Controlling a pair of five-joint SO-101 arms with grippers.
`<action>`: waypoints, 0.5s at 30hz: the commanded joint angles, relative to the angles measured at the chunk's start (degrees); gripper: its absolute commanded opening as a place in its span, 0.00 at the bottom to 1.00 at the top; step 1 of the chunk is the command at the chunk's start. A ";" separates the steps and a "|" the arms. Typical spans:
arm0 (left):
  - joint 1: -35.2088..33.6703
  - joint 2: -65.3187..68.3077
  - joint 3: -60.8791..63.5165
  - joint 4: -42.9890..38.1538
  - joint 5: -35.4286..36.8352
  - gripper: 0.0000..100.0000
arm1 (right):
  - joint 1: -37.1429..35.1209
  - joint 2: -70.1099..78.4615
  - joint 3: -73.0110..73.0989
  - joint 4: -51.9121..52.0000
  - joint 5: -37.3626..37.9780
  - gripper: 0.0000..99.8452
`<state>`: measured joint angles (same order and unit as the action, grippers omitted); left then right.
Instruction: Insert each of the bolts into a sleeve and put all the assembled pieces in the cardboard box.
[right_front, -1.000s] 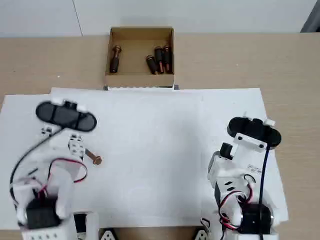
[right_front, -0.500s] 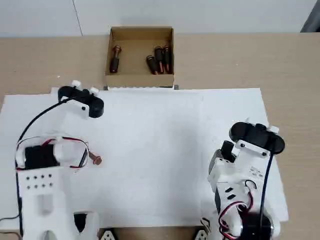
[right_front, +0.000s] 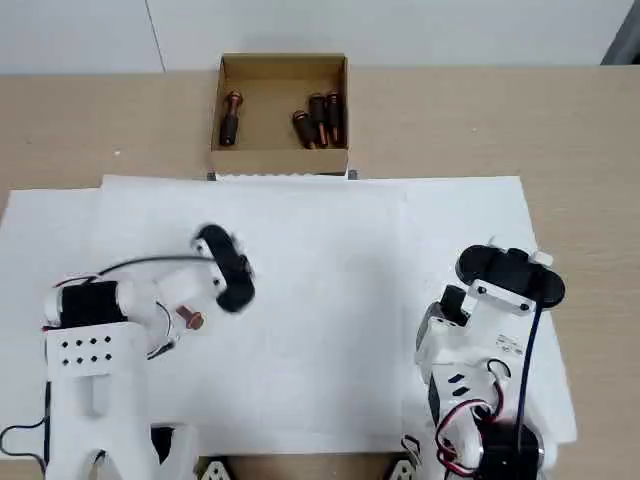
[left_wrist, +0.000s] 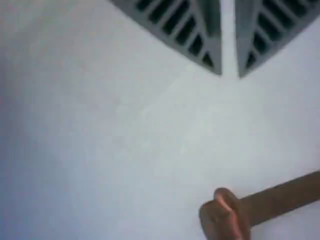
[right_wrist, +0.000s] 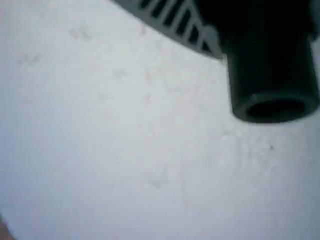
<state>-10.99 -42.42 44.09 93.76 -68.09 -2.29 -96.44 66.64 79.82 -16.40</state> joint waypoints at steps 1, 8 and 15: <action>0.00 -0.09 2.77 -2.11 -11.69 0.01 | 0.57 -0.40 -0.26 -1.01 0.35 0.00; 0.00 -0.09 10.24 -20.57 -20.84 0.01 | 0.57 -0.40 -0.18 -1.01 0.44 0.00; -0.09 -0.09 15.43 -26.64 -30.15 0.05 | 0.57 -0.40 -0.18 -0.92 0.44 0.00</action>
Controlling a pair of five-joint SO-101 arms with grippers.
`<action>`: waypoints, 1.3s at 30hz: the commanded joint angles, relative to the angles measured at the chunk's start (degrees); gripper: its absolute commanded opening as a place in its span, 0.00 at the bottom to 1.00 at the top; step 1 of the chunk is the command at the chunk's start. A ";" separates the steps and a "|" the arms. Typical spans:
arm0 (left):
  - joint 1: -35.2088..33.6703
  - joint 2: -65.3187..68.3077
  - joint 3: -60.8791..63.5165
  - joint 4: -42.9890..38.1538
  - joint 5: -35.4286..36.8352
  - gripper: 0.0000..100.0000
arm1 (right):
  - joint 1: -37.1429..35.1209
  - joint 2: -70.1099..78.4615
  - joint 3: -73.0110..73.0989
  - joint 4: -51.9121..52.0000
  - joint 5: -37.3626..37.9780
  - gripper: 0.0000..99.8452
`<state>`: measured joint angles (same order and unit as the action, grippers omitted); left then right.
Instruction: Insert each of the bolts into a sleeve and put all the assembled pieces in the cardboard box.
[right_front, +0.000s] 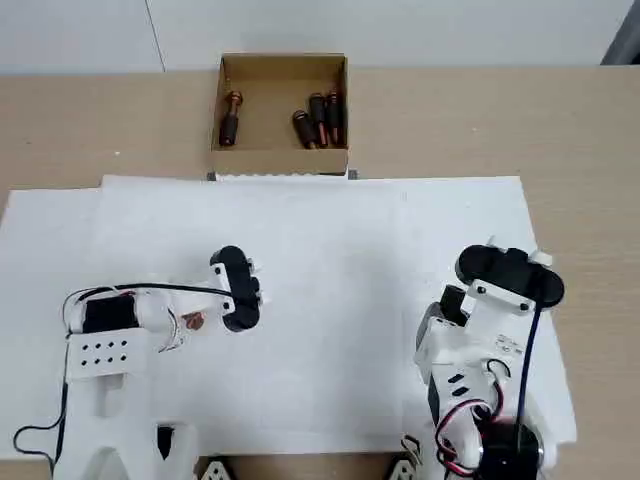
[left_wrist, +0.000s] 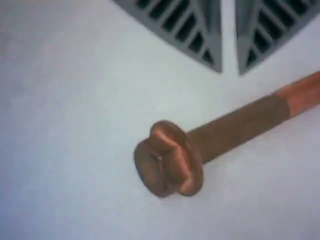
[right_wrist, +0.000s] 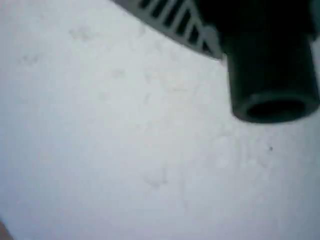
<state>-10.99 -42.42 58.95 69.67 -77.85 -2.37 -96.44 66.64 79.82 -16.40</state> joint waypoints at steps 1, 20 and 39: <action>-0.09 -0.09 0.92 -2.55 -21.10 0.07 | 0.66 -0.40 -0.18 -0.92 0.35 0.00; 0.09 0.09 6.81 -9.14 -21.36 0.12 | 0.66 -0.40 -0.18 -0.92 0.26 0.00; 5.71 0.62 -8.75 18.64 -16.62 0.11 | 0.66 -0.40 0.70 -1.19 0.26 0.00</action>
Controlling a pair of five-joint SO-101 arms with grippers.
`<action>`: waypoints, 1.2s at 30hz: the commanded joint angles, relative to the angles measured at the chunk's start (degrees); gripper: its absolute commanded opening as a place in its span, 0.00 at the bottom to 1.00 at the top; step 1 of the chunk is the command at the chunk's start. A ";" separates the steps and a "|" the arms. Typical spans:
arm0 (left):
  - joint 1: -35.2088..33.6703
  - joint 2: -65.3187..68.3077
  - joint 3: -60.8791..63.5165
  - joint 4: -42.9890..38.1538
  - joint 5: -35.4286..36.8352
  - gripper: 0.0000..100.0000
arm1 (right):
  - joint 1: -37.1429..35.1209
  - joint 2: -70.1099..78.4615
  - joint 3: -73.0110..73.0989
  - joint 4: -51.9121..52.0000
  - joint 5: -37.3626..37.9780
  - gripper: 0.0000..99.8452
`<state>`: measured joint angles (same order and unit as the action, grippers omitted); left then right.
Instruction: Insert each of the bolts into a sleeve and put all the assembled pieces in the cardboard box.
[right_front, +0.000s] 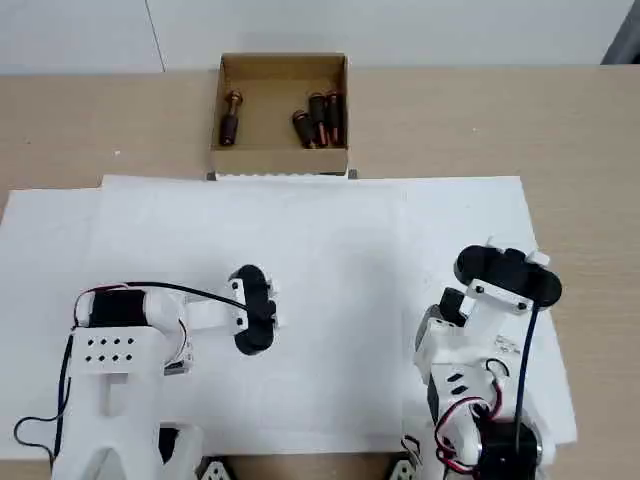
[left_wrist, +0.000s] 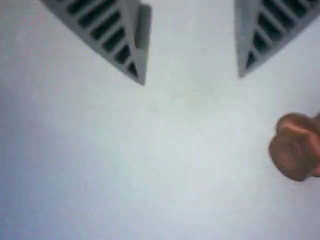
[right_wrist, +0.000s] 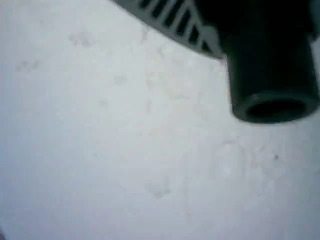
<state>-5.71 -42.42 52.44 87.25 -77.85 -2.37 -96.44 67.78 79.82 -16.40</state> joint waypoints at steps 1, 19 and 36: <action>0.44 1.67 -2.33 0.97 -16.62 0.11 | 0.66 -0.40 -0.44 -1.19 0.26 0.00; 0.44 40.62 -29.76 -2.55 -8.00 0.10 | 0.66 -0.48 -0.44 -1.27 0.26 0.00; 0.09 36.75 -30.81 5.01 -12.75 0.10 | 0.75 -0.48 -0.44 -1.27 0.26 0.00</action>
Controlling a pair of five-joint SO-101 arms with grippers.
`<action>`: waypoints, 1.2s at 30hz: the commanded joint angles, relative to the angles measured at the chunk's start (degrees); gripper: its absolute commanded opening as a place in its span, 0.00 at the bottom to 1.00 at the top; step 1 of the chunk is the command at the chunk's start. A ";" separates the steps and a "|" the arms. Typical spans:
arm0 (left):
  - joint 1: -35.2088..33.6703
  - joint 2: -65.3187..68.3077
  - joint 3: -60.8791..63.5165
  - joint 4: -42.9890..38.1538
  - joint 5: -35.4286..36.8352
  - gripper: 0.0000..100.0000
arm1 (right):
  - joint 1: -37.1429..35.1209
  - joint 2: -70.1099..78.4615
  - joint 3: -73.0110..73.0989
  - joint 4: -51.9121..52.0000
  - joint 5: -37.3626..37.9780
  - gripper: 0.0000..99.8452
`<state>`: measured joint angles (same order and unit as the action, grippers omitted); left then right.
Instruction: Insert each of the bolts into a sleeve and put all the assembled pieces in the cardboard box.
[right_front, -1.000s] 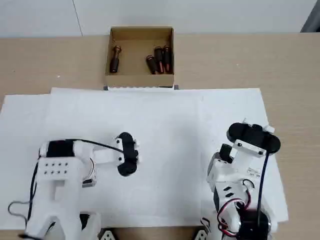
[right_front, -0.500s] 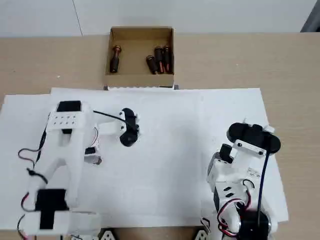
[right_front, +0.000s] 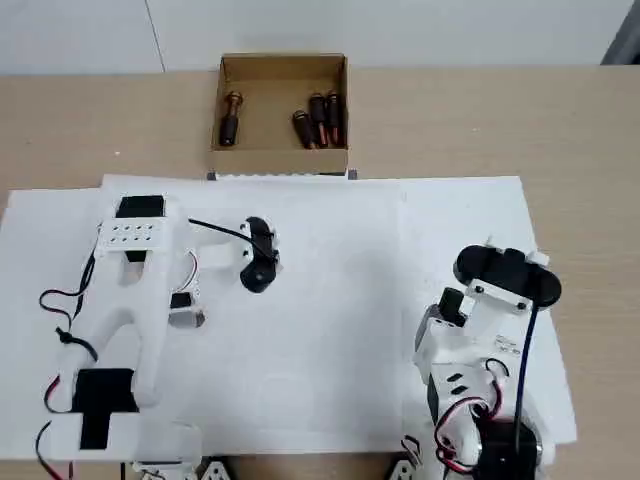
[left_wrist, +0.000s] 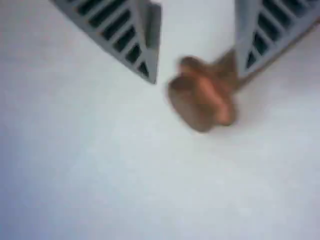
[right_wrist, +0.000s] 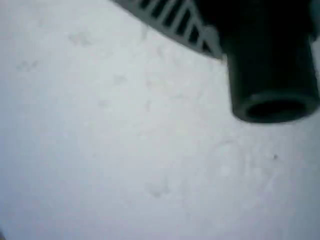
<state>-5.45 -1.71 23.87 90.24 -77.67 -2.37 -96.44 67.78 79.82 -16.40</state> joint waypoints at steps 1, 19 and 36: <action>-0.18 -4.31 -2.24 2.02 -12.92 0.10 | 0.75 -0.48 -0.44 -1.27 0.26 0.00; -2.81 -5.10 0.40 -10.81 -8.53 0.12 | 0.75 -0.48 -0.44 -1.45 0.44 0.00; -3.16 -2.11 1.98 -10.55 -8.62 0.16 | 0.75 -0.48 -0.44 -1.54 0.44 0.00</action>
<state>-8.44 -4.35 26.33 80.31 -77.67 -2.37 -96.44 67.78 79.82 -16.40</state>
